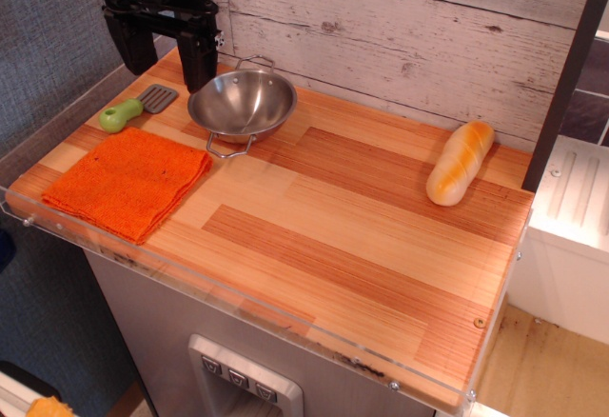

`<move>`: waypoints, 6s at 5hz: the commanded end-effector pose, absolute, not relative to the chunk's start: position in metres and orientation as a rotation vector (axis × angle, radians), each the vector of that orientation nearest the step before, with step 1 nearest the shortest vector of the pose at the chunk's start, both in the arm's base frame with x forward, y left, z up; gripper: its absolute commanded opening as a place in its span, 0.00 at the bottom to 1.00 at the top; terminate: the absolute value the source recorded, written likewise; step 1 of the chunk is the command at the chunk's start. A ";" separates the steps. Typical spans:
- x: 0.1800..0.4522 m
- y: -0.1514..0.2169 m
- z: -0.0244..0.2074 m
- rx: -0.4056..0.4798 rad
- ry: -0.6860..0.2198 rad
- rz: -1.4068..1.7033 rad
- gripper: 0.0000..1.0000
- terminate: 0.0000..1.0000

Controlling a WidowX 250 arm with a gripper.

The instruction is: Move orange cloth to the center

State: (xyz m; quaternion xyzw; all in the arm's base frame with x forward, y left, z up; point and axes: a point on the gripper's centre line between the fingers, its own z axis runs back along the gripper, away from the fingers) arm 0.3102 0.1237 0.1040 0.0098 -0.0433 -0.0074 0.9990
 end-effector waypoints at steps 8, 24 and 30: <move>0.263 0.160 0.012 0.093 0.028 -0.041 1.00 0.00; 0.291 -0.006 0.053 -0.025 -0.204 -0.516 1.00 0.00; 0.273 -0.008 0.104 -0.024 -0.193 -0.262 1.00 0.00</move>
